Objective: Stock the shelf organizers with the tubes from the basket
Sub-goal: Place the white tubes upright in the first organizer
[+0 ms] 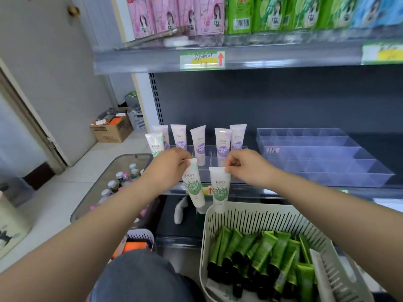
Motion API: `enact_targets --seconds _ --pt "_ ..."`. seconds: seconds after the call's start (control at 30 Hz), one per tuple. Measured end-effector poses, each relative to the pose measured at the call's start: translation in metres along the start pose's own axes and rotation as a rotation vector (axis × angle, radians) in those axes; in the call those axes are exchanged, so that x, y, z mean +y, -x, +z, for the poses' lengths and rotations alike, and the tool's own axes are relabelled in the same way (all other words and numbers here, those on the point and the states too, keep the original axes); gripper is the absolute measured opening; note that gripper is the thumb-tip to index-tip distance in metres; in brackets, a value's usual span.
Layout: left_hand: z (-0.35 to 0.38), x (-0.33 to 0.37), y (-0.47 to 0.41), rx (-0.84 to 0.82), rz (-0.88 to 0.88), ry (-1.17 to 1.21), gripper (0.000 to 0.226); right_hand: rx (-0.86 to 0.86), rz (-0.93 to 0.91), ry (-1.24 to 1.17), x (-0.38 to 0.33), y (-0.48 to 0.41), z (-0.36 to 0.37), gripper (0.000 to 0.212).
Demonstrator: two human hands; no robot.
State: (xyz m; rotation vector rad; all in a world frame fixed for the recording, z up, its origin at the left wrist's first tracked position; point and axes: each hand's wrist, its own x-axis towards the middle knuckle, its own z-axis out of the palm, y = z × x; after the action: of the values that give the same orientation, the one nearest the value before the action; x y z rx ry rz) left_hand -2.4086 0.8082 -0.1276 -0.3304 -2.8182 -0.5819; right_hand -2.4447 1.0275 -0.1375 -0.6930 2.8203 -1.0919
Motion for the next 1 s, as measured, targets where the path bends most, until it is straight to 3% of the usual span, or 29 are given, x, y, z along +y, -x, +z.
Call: enact_targets --seconds 0.43,0.73,1.0 --pt "-0.046 -0.021 -0.05 0.218 0.08 -0.145 0.022 0.217 -0.032 -0.089 -0.027 -0.06 -0.026 0.022" --pt "-0.036 -0.04 -0.07 0.197 0.042 -0.188 0.023 0.319 0.009 -0.081 -0.021 -0.092 -0.014 0.018" --pt "-0.012 -0.059 -0.086 0.151 0.011 -0.191 0.024 0.234 0.056 -0.107 -0.006 -0.114 0.008 0.021"
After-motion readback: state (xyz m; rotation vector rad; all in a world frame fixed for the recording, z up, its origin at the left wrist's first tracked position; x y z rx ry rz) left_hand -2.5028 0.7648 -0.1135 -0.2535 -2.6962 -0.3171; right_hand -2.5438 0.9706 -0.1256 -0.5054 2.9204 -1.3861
